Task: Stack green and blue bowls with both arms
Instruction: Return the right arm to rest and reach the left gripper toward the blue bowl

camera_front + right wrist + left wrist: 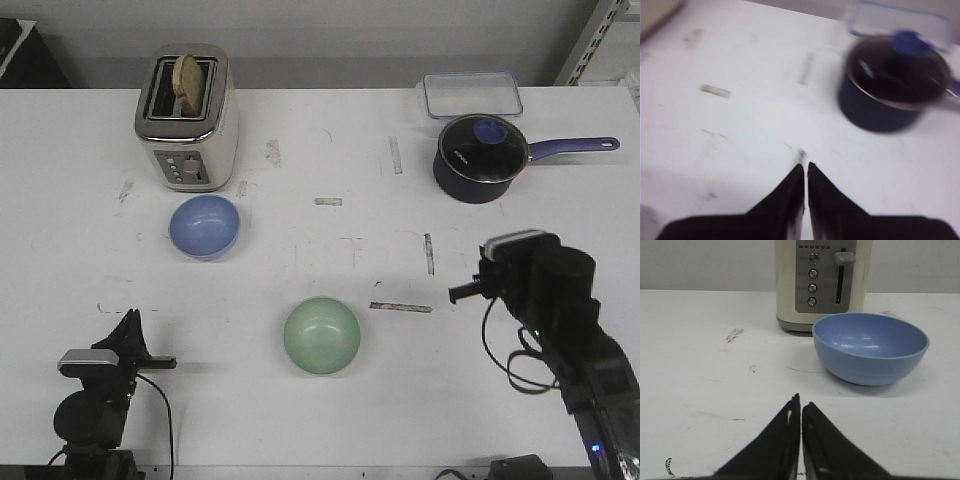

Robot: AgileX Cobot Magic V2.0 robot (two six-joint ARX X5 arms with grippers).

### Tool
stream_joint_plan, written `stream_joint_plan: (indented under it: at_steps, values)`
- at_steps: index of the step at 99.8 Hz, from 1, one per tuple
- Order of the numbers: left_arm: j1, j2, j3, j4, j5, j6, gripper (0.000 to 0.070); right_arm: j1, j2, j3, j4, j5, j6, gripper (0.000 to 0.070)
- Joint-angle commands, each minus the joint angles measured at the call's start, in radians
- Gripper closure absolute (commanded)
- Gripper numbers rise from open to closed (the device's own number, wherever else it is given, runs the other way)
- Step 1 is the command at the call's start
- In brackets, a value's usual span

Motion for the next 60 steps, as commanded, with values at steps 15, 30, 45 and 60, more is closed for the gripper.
stream_joint_plan:
  at_steps: [15,30,45,60]
  values:
    - [0.000,-0.002,-0.020,0.006,0.002,-0.003,0.0699,-0.092,-0.326,-0.290,0.014,0.003,0.014,0.0700]
    - [0.000,0.000,-0.020,0.006,0.002,-0.005,0.0699,-0.103,-0.549,-0.381,0.011,0.003,0.019,0.0700]
    - [0.000,0.000,-0.020,0.022,0.002,-0.042,0.0699,-0.103,-0.678,-0.385,0.023,0.004,0.025,0.0700]
    - [0.002,0.000,-0.008,0.155,0.001,-0.172,0.0699,-0.103,-0.697,-0.385,0.021,0.021,0.025,0.0700]
